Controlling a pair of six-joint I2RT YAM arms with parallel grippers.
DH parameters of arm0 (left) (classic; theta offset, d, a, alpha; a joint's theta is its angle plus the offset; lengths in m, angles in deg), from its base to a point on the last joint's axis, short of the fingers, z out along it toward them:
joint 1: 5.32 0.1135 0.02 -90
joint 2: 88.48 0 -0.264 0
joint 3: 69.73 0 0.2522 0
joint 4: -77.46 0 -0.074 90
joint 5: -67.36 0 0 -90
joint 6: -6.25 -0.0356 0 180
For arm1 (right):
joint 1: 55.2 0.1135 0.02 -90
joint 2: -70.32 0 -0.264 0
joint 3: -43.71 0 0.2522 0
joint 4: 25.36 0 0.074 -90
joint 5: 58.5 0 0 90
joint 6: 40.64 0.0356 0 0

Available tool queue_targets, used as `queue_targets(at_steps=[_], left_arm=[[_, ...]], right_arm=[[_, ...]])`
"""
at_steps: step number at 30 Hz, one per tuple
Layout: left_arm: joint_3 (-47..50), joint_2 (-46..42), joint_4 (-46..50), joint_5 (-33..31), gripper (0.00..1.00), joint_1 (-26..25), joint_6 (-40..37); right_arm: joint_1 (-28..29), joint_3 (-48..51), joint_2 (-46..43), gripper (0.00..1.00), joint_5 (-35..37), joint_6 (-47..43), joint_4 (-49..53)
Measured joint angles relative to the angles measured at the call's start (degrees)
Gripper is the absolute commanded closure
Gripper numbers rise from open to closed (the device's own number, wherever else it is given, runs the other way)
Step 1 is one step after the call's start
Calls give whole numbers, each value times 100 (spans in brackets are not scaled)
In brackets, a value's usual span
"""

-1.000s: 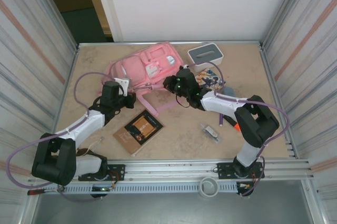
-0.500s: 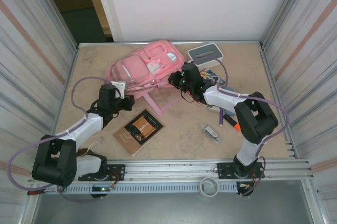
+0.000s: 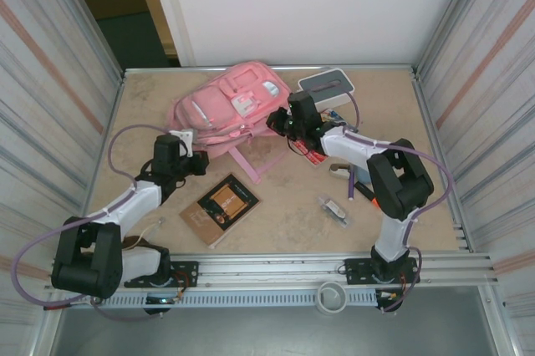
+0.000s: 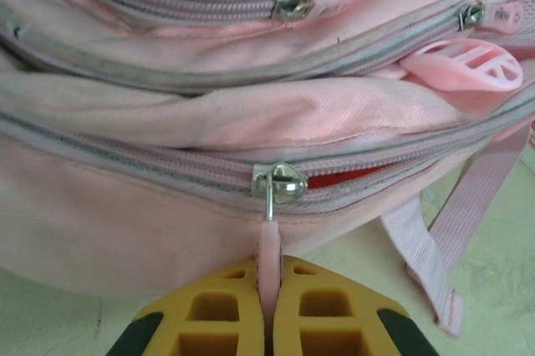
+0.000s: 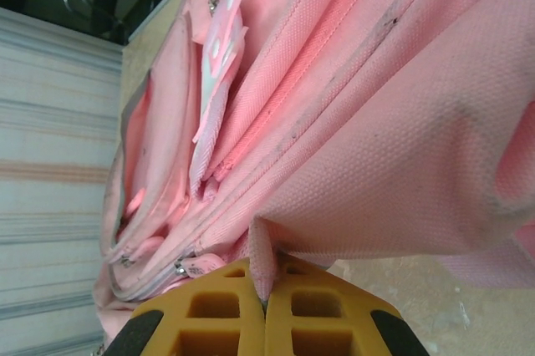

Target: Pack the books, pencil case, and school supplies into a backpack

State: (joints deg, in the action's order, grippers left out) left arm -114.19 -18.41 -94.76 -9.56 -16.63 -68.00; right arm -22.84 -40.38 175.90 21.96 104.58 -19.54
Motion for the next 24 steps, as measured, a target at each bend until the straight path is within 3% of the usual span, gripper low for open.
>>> queue_targets(at_steps=[3,6,11,19,24], left_arm=[[-20,46,-7,72,100,-103,24],[-179,280,17,107,100,-348,59],[-509,638,17,245,100,-667,83],[-798,839,35,369,100,-946,81],[-798,890,35,389,100,-1091,79]], right_arm=[[-96,-422,323,100,-153,-96,212],[-214,-909,715,93,-258,-236,481],[-518,-1499,1152,64,-468,-601,896],[-616,-511,527,27,-793,-664,909],[-153,-26,433,22,-1145,-170,516]])
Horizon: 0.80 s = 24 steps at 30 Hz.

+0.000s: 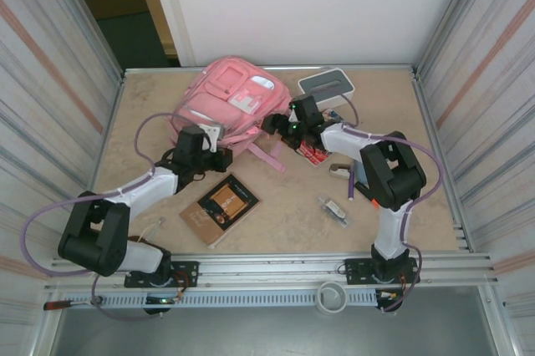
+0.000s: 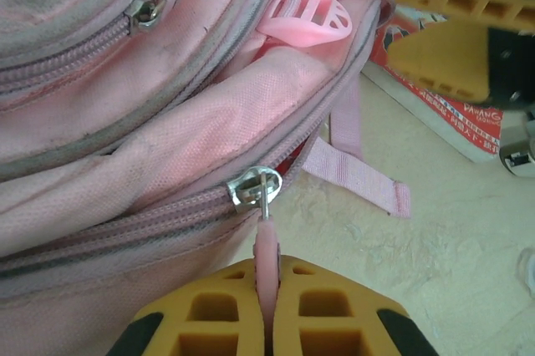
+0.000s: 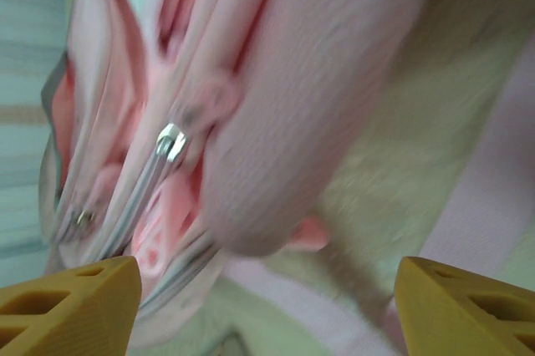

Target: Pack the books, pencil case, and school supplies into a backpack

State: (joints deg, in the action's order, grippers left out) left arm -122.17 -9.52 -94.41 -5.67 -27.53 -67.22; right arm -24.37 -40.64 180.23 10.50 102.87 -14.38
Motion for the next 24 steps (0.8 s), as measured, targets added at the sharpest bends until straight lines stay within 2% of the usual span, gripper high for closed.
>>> queue_targets(at_steps=[3,6,10,14,17,20,22,24], left_arm=[[0,7,0,2,100,-76,-2],[0,7,0,2,100,-122,-7],[0,4,9,-4,100,-133,-20],[4,-44,107,-74,100,-144,-81],[74,-175,133,-208,100,-111,-116],[280,-376,144,-245,100,103,-107],[407,-509,157,-245,100,302,-101],[448,-586,166,-212,100,404,-101]], right_arm=[[343,-48,50,27,-63,205,-245],[535,-223,258,43,-114,402,-483],[501,-273,468,78,-44,557,-575],[400,-262,481,91,2,588,-564],[275,-192,431,95,11,511,-527],[85,-90,284,93,15,356,-387],[-66,-74,221,86,11,223,-286],[-192,-74,173,70,11,-17,-208]])
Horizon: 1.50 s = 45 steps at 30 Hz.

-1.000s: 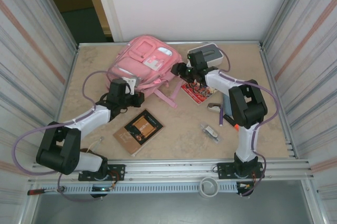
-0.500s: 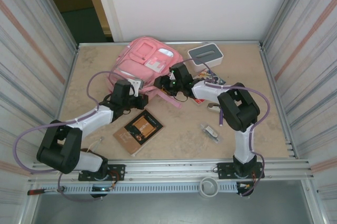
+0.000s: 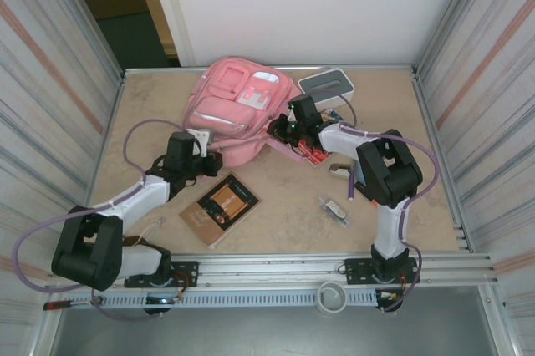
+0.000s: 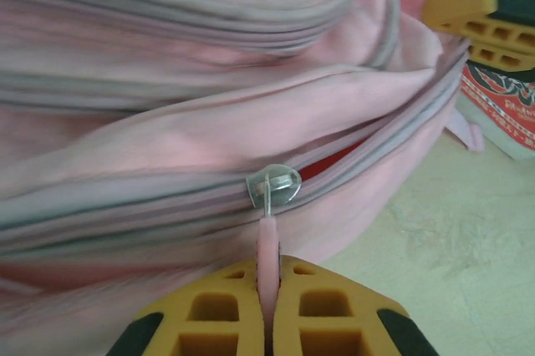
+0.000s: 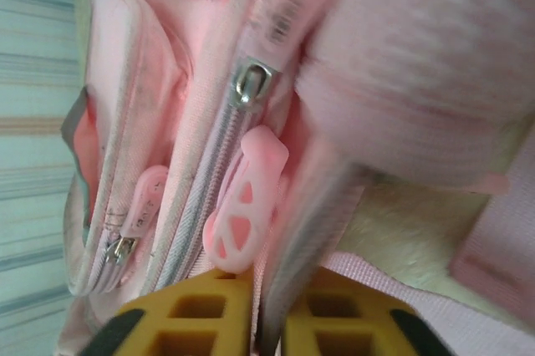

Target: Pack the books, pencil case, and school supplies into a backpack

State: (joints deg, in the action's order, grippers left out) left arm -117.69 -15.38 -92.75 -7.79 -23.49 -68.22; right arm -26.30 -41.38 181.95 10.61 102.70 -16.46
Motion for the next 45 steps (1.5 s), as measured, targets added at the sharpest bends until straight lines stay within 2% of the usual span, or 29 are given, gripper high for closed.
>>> queue_targets(at_steps=[3,8,11,13,15,19,22,24,31,34,40,45], left_arm=[[0,-26,-4,136,100,15,50],[0,-72,13,378,100,24,243],[0,-107,13,533,100,52,358],[-2,-107,13,656,100,63,455],[-7,-107,13,763,100,98,546],[-39,-107,33,857,100,127,647],[-59,-107,33,887,100,127,702],[-66,-114,35,918,100,127,710],[-72,-125,101,914,100,138,772],[-72,-181,118,870,100,197,800],[26,-529,245,706,100,555,940],[37,-603,293,616,100,647,968]], right_arm=[[-111,-2,-188,45,28,-658,280],[85,50,-1117,15,378,-2570,935],[579,-9,-1591,10,752,-3860,1172],[920,-144,-1600,9,901,-4522,1272],[1191,-289,-1419,9,922,-5064,1346],[1357,-520,-850,9,918,-5810,1473],[1386,-767,-382,12,927,-6190,1578],[1386,-922,-140,19,935,-6365,1613],[1384,-1141,188,79,1106,-6811,1698],[1416,-1038,136,92,1130,-6942,1641],[1292,-597,-181,95,1143,-7060,1523],[1113,-562,-227,91,1150,-7202,1609]])
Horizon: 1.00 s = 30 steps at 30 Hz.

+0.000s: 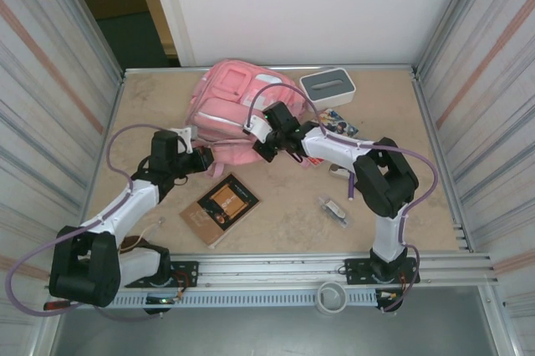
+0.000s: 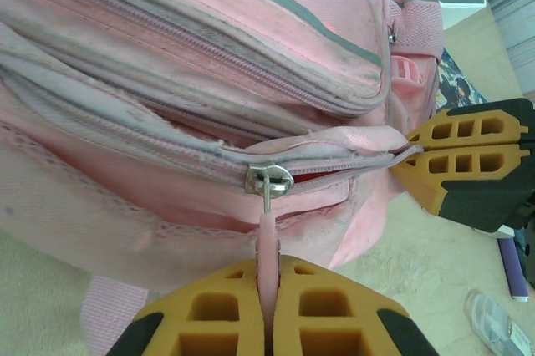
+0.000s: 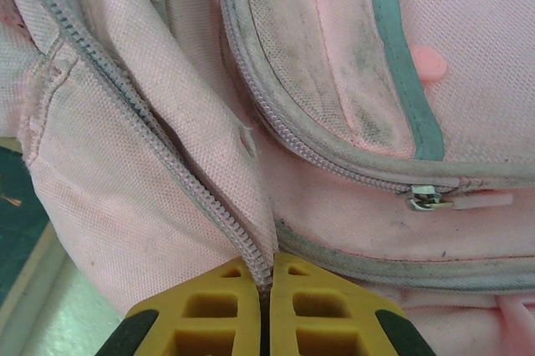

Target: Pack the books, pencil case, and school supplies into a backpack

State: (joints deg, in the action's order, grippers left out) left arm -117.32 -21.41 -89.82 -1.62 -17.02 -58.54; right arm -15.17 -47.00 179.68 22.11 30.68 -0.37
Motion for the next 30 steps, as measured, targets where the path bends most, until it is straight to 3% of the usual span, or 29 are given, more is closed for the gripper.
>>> queue_targets(at_steps=[2,7,10,14,19,22,24,26,30], left_arm=[[0,0,2,22,100,-22,-2],[-7,24,28,131,100,-286,0],[-33,52,15,291,100,-420,28],[-90,57,7,468,100,-527,35],[-168,57,-4,586,100,-531,35],[-173,59,-4,599,100,-531,35],[-173,57,-2,599,100,-531,35],[-173,57,-2,597,100,-531,35],[-173,57,46,435,100,-542,33]], right_arm=[[-31,-7,0,84,24,-7,63],[-120,-66,-87,49,190,39,374],[-175,66,-396,35,55,153,400],[-46,103,-728,29,-271,267,334],[249,-356,-413,28,-695,317,295],[289,-702,-42,35,-925,321,297],[282,-826,155,61,-1027,348,297],[275,-846,251,79,-1113,358,306],[271,-774,234,100,-1263,367,315]])
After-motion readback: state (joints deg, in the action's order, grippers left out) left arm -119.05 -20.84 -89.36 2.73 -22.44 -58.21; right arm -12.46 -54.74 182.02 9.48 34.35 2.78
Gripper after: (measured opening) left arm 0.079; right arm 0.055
